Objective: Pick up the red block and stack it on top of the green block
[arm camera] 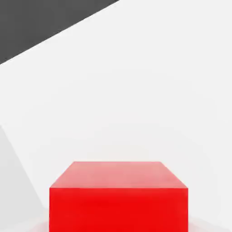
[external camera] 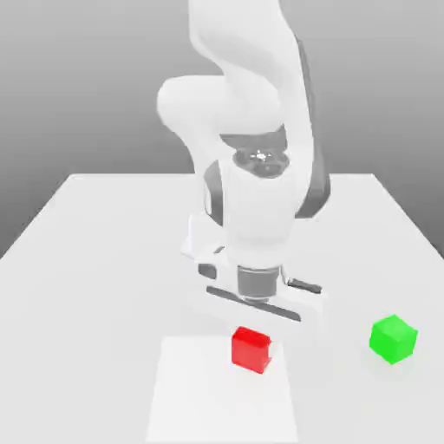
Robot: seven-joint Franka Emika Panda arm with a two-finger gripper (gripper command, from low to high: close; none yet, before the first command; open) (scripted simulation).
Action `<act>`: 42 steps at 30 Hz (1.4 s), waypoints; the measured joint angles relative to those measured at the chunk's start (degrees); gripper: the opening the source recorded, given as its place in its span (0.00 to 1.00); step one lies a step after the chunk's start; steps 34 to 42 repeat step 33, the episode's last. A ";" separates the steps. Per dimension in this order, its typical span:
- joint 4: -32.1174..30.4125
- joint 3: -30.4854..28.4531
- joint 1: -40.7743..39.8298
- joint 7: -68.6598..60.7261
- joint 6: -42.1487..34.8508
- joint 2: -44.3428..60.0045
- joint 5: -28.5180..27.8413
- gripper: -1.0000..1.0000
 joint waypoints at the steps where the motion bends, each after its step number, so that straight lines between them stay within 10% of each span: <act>1: -0.18 0.25 -0.01 -0.66 -0.79 -0.95 0.87 0.00; 10: 0.68 7.61 -1.23 2.58 -7.15 -6.03 4.72 0.00; 16: 6.22 17.58 19.45 15.53 -12.47 -5.87 4.76 0.00; 19: 7.58 13.47 33.40 18.59 -12.02 -4.35 3.16 0.00; 30: 8.10 4.35 29.35 25.47 -3.70 5.47 -5.95 0.00; 31: 8.07 3.85 29.72 26.05 -3.06 6.25 -6.76 1.00; 42: 8.07 3.85 29.72 26.05 -3.06 6.25 -6.76 1.00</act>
